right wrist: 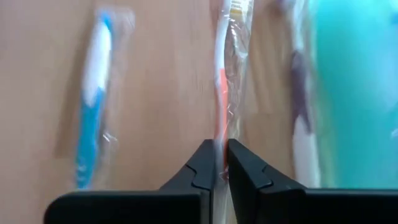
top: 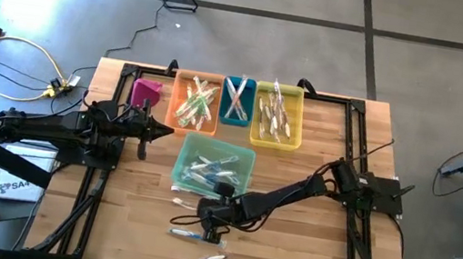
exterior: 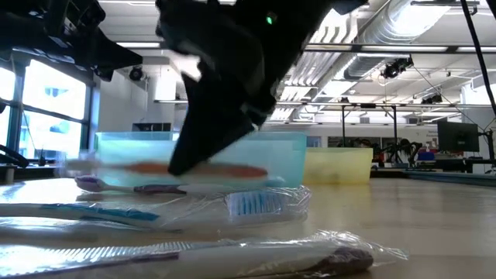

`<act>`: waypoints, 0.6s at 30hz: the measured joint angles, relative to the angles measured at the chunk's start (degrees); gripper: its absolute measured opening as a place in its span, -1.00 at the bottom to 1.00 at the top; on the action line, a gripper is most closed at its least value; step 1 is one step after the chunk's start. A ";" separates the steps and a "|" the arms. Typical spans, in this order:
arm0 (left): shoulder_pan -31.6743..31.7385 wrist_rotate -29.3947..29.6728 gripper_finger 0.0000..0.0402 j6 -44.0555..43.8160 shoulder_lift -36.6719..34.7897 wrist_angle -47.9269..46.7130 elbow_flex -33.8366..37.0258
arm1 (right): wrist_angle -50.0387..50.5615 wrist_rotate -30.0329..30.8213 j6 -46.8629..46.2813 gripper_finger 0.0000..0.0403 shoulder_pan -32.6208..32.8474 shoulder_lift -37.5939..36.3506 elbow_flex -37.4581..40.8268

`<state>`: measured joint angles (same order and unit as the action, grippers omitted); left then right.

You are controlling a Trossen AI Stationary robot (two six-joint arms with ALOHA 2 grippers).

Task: Pick & Place Toothbrushes
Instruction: Put the orange toothbrush into the blue bin

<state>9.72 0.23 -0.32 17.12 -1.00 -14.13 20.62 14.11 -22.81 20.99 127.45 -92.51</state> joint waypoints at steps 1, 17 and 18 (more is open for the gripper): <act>0.00 0.00 -1.00 0.00 -0.02 -0.02 0.00 | -0.27 0.25 0.33 -0.92 0.00 -0.57 -0.03; 0.01 -0.02 -1.00 -0.01 -0.01 -0.03 -0.02 | 2.24 7.38 2.26 -0.92 -0.75 -9.34 -0.13; 0.00 0.00 -1.00 0.00 -0.01 -0.02 -0.03 | 2.41 7.77 2.54 -0.92 -1.04 -10.19 -0.17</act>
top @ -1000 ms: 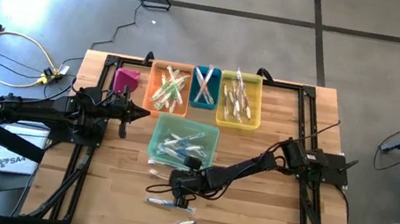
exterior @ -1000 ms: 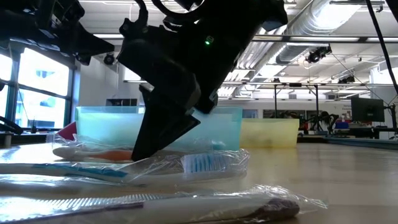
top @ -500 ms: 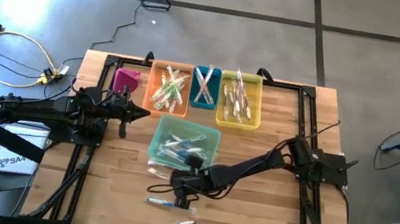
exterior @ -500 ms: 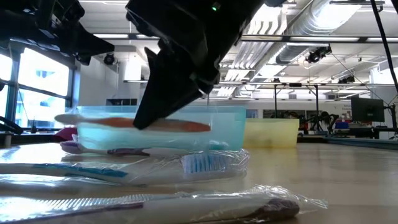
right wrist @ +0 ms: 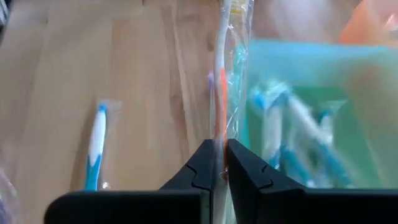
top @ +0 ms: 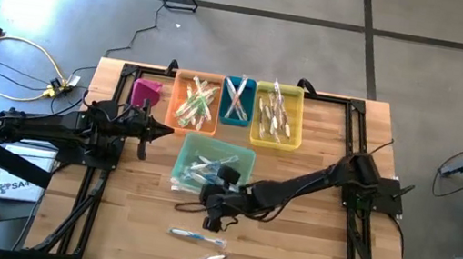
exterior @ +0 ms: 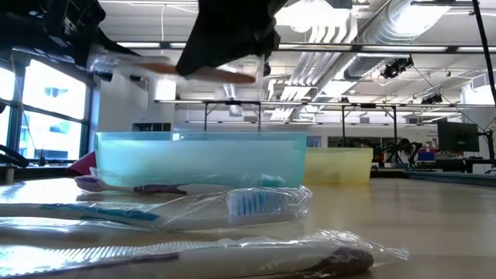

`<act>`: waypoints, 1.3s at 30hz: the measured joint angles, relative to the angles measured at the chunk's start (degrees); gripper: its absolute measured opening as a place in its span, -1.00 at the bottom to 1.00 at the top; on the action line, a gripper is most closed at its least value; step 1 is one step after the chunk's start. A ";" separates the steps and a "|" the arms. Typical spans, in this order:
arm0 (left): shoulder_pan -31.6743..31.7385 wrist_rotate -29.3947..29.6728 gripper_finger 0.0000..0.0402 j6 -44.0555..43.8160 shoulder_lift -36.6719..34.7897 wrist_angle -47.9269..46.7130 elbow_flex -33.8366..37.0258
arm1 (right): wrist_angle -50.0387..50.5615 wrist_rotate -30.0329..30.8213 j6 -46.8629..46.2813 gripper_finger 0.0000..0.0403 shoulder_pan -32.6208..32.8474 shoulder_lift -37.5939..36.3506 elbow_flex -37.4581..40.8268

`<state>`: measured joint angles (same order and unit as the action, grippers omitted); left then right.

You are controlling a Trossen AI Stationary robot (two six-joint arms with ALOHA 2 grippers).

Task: Pick & Place Toothbrushes
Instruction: Put the orange toothbrush into the blue bin

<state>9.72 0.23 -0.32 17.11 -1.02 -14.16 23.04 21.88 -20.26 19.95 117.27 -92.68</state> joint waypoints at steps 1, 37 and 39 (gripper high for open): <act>0.01 -0.02 -1.00 0.00 0.02 0.00 -0.04 | 0.70 0.25 0.46 -0.92 -0.28 -0.87 -0.02; -0.01 -0.02 -1.00 -0.24 0.00 -1.23 -0.06 | -3.39 2.66 5.52 -0.92 -30.58 -9.74 3.74; -0.01 0.00 -1.00 -0.56 0.00 -2.24 -0.06 | -5.65 1.33 5.55 -0.92 -30.99 -9.70 5.31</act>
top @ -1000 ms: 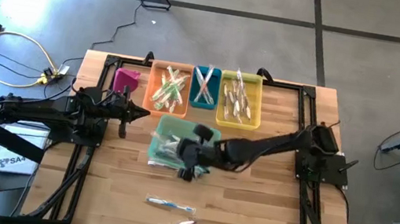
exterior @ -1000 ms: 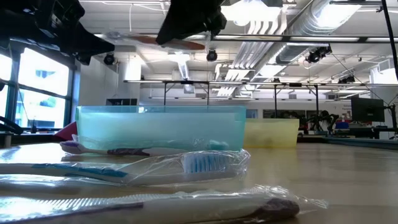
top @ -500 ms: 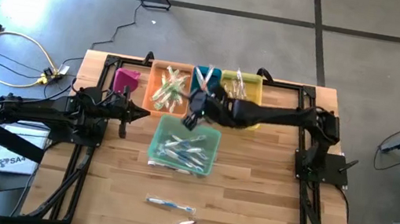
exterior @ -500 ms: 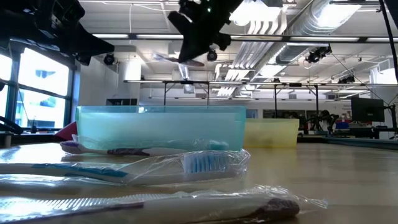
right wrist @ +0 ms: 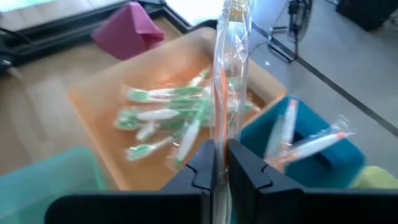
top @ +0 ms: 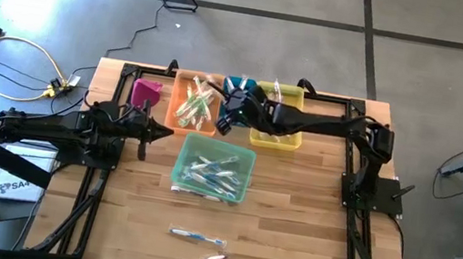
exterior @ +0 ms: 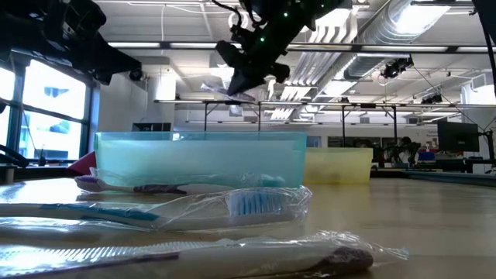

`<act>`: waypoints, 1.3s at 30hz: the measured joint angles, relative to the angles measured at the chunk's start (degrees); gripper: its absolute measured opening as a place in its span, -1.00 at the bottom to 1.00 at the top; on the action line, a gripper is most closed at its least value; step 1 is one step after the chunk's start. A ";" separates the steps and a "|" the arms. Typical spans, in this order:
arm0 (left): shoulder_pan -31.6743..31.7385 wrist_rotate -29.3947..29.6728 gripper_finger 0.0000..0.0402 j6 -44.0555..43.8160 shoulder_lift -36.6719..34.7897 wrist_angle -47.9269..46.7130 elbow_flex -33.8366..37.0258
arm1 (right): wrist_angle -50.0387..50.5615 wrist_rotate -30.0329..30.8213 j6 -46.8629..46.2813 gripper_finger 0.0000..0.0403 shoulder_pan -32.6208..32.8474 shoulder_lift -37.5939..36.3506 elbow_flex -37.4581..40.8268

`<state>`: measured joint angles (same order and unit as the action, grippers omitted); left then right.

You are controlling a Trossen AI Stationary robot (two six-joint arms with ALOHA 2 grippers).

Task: Pick & Place Toothbrushes
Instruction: Put the orange toothbrush into the blue bin

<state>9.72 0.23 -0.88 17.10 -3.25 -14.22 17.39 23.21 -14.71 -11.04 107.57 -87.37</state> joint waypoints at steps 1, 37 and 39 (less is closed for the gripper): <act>0.00 0.00 -1.00 -0.40 0.00 -0.65 0.00 | -1.73 -0.52 0.02 -0.92 -0.13 0.00 0.89; 0.02 -0.92 -1.00 -2.41 0.02 -0.93 0.09 | -19.72 -27.15 -3.23 -0.92 -17.33 1.61 14.10; 0.02 -0.92 -1.00 -2.39 0.02 -1.01 0.09 | -20.37 -26.41 -3.16 -0.92 -17.48 2.37 14.07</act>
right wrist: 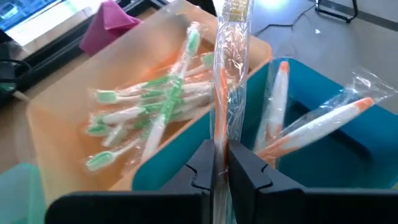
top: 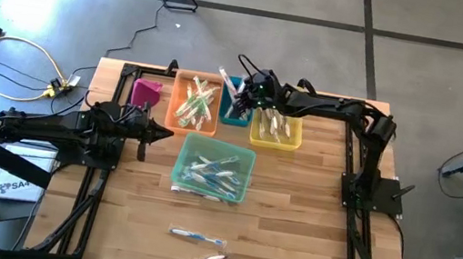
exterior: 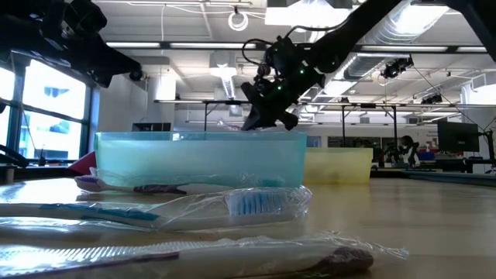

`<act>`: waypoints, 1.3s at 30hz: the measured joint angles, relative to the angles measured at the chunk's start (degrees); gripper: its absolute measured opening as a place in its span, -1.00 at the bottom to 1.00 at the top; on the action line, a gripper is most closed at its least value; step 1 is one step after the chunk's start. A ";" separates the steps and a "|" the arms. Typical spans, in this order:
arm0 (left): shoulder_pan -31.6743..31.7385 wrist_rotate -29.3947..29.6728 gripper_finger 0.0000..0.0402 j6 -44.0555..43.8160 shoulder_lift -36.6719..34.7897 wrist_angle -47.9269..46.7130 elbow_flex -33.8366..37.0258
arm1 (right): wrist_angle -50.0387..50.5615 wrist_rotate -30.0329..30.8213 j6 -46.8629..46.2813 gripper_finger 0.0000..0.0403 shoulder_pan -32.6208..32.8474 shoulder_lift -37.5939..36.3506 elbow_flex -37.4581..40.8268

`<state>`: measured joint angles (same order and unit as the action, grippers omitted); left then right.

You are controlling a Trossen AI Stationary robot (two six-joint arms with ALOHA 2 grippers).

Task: Pick & Place Toothbrushes
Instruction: Put the orange toothbrush into the blue bin, then put the blue toothbrush into the green bin

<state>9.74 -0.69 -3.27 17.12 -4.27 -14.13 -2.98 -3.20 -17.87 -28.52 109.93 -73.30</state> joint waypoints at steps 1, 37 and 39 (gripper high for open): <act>-0.01 0.00 -1.00 -0.02 0.00 -0.01 0.00 | 0.13 -0.13 -0.16 -0.92 -0.08 0.10 -0.02; -0.02 0.07 -1.00 0.00 -0.01 -0.11 0.00 | 0.23 -2.95 -2.89 -0.72 4.73 -7.27 -0.02; 0.00 0.07 -1.00 0.00 -0.02 -0.12 0.00 | 0.13 -2.99 -2.47 -0.82 6.44 -7.39 -0.02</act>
<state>9.74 -0.62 -3.27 17.11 -4.39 -14.13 -2.85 -6.20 -20.34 -22.07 102.54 -73.32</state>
